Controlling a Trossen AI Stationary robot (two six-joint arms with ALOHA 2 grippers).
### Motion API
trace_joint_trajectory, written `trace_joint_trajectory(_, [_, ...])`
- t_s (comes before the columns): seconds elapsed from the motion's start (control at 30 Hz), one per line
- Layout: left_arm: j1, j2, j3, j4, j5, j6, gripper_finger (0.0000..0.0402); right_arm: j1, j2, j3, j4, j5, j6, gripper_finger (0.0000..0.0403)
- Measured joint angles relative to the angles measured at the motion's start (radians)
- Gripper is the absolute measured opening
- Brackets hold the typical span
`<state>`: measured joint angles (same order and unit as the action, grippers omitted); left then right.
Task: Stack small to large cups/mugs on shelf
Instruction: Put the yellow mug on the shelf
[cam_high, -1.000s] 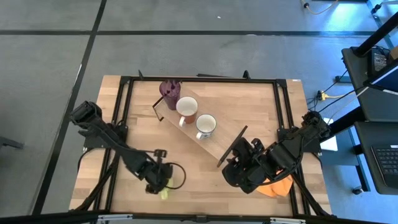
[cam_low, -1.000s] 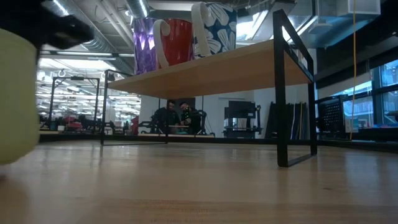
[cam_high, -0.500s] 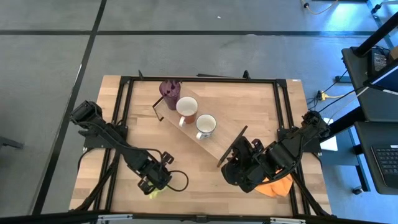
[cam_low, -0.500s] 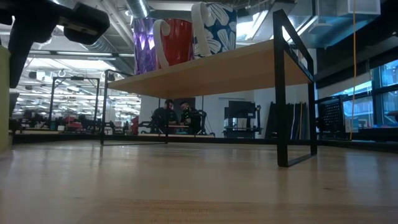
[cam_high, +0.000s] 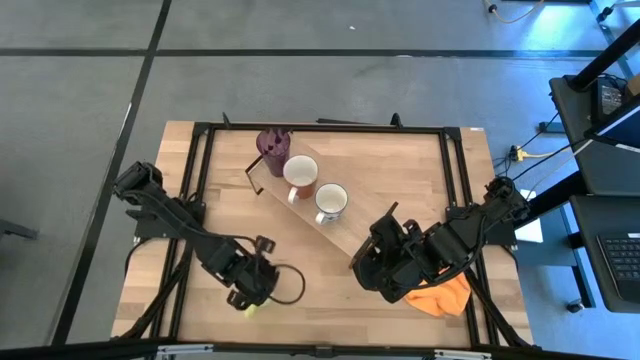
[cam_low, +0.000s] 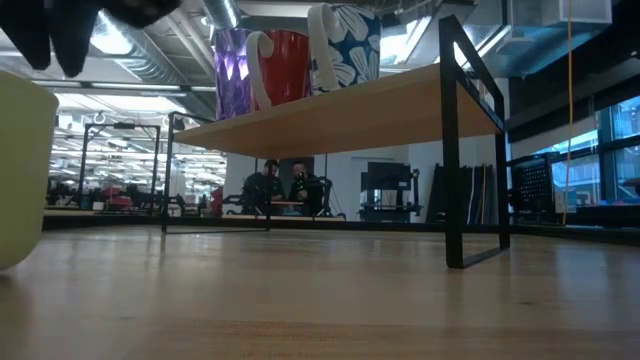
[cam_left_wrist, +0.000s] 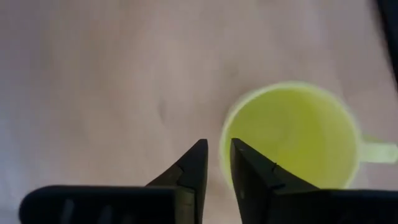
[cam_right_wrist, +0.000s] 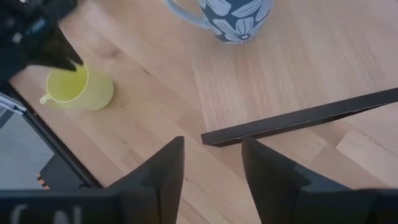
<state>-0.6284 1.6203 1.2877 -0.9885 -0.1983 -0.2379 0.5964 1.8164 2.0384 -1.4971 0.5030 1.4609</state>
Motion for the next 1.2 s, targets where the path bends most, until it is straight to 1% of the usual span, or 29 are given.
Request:
trace_joint_trajectory(0.03, [0.006, 0.000, 0.007, -0.039, 0.000, -0.096, 0.0064, 0.000, 0.000, 0.000, -0.001, 0.000, 0.000, 0.0163])
trace_joint_trajectory(0.13, [0.017, -0.005, 0.008, -0.150, -0.003, -0.447, 0.0066, 0.000, 0.000, 0.000, -0.006, 0.000, -0.001, 0.0164])
trace_joint_trajectory(0.2, [0.002, -0.017, 0.008, -0.178, -0.005, -0.635, 0.0064, 0.000, 0.000, 0.000, -0.010, 0.000, -0.002, 0.0164])
trace_joint_trajectory(0.27, [-0.023, -0.027, 0.008, -0.178, 0.006, -0.795, 0.0062, 0.000, 0.000, 0.000, -0.019, 0.000, -0.004, 0.0164])
trace_joint_trajectory(0.33, [-0.039, -0.032, 0.008, -0.168, 0.040, -0.955, 0.0062, 0.000, 0.000, 0.000, -0.037, 0.001, -0.005, 0.0164])
trace_joint_trajectory(0.43, [-0.054, -0.032, 0.008, -0.142, 0.062, -1.132, 0.0065, 0.000, 0.000, 0.000, -0.052, 0.004, -0.005, 0.0164])
trace_joint_trajectory(0.53, [-0.060, -0.032, 0.008, -0.103, 0.064, -1.228, 0.0066, 0.000, 0.000, 0.000, -0.051, 0.018, -0.007, 0.0164])
trace_joint_trajectory(0.63, [-0.059, -0.032, 0.004, -0.107, 0.075, -1.276, 0.0066, 0.001, -0.006, 0.000, -0.050, 0.020, -0.007, 0.0164])
trace_joint_trajectory(0.83, [-0.091, -0.032, -0.067, -0.098, 0.123, -1.380, 0.0066, 0.017, -0.014, 0.000, -0.047, 0.026, -0.005, 0.0164])
trace_joint_trajectory(0.93, [-0.107, -0.031, -0.105, -0.048, 0.122, -1.434, 0.0066, 0.024, -0.014, 0.000, -0.036, 0.027, -0.002, 0.0164])
trace_joint_trajectory(1.0, [-0.115, -0.031, -0.113, -0.032, 0.114, -1.457, 0.0066, 0.025, -0.014, 0.000, -0.031, 0.027, 0.000, 0.0164])
trace_joint_trajectory(1.2, [-0.118, -0.031, -0.114, -0.007, 0.080, -1.461, 0.0066, 0.029, -0.014, 0.000, -0.016, 0.016, 0.000, 0.0164])
